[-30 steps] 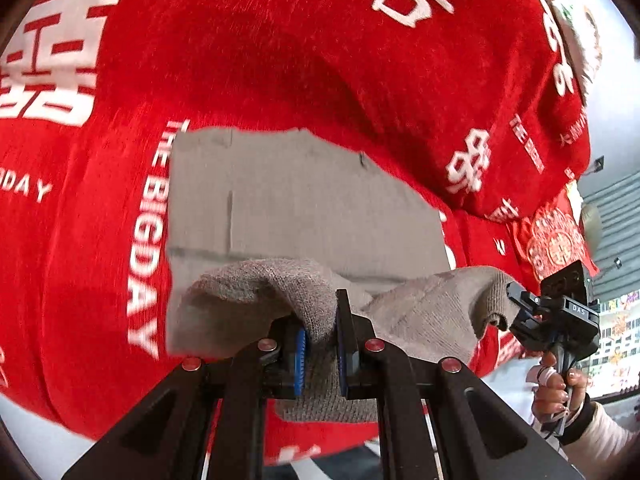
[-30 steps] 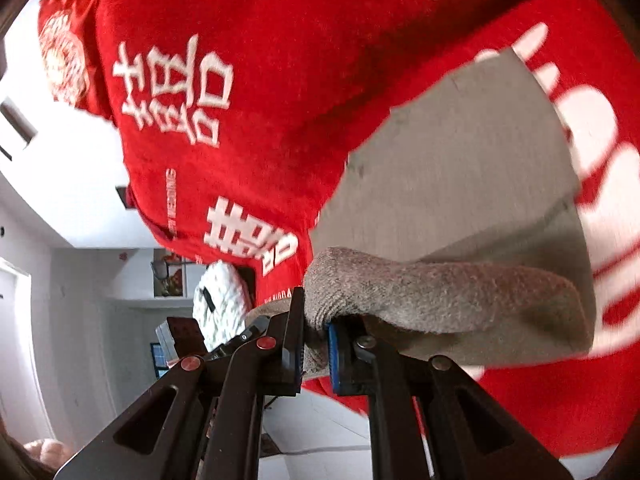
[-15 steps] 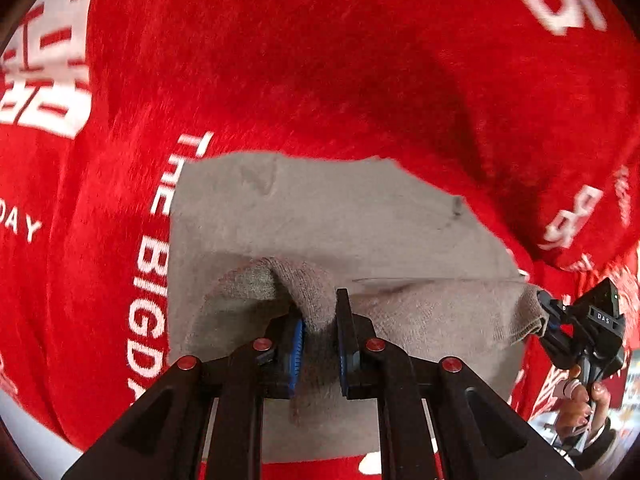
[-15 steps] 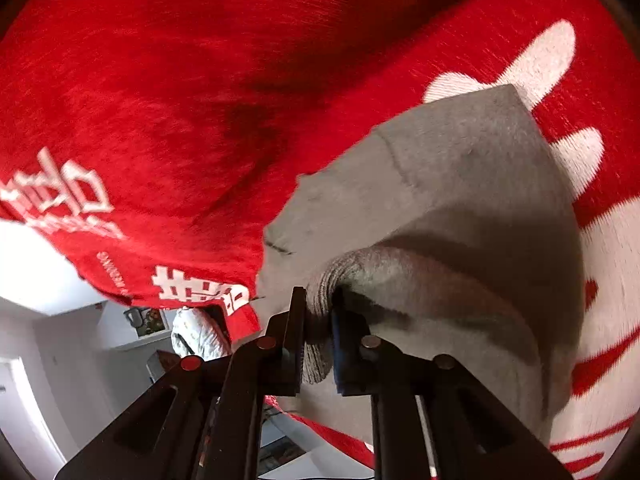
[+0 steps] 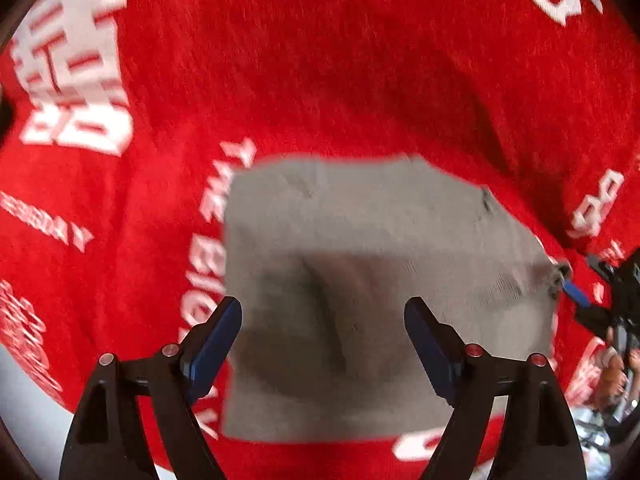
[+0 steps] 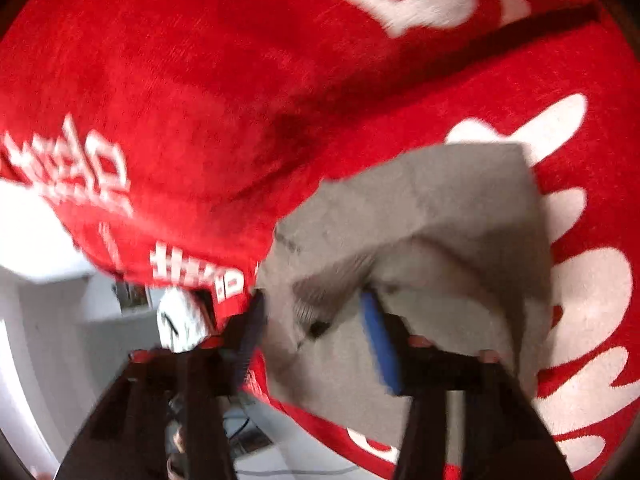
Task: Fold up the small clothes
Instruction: 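Lay the hem over the sweater body and open both grippers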
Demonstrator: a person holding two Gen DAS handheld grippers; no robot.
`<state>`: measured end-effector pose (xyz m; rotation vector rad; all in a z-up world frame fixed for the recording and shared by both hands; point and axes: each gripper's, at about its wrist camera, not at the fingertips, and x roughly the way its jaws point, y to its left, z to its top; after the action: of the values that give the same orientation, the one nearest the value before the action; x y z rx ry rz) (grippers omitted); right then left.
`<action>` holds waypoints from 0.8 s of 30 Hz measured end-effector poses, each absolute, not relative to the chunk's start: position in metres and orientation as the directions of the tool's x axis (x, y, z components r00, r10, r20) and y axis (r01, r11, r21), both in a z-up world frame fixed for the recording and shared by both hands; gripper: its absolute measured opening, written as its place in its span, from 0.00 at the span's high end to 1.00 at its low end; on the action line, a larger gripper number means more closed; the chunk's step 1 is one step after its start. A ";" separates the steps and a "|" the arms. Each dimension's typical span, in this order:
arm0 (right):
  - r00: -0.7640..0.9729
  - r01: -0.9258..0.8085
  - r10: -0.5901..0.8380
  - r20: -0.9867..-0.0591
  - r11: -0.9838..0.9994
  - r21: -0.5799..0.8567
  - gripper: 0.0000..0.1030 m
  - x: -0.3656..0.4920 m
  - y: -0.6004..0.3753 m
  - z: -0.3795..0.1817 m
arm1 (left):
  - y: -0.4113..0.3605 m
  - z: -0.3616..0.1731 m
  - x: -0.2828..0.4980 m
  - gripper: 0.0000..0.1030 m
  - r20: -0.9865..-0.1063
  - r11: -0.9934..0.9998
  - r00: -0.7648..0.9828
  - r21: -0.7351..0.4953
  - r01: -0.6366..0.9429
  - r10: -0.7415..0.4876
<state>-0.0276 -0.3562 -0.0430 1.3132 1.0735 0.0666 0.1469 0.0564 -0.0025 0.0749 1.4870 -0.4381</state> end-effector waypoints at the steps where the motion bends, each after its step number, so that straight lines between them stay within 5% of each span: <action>1: 0.522 0.498 0.611 -0.595 0.348 0.794 0.69 -0.026 -0.349 -0.044 | 0.056 -0.008 0.142 0.18 -0.967 0.913 -0.015 -0.244 0.326 -0.253; 8: 0.335 0.466 0.615 -0.714 0.550 0.693 0.71 0.003 -0.314 -0.070 | 0.018 -0.056 0.122 0.18 -0.926 0.865 -0.189 -0.373 0.336 -0.326; 19: 0.396 0.650 0.371 -0.840 0.533 0.541 0.71 0.022 -0.382 -0.079 | 0.009 -0.041 0.206 0.18 -0.961 0.957 0.151 -0.197 0.211 -0.231; 24: 0.386 0.635 0.344 -0.856 0.575 0.517 0.47 0.014 -0.388 -0.065 | 0.030 -0.015 0.221 0.18 -0.955 0.975 0.237 -0.139 0.175 -0.179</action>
<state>0.0141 -0.3882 -0.0653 1.0009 1.2125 -0.2310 0.2206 0.0296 -0.0154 -0.0035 1.3091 -0.2427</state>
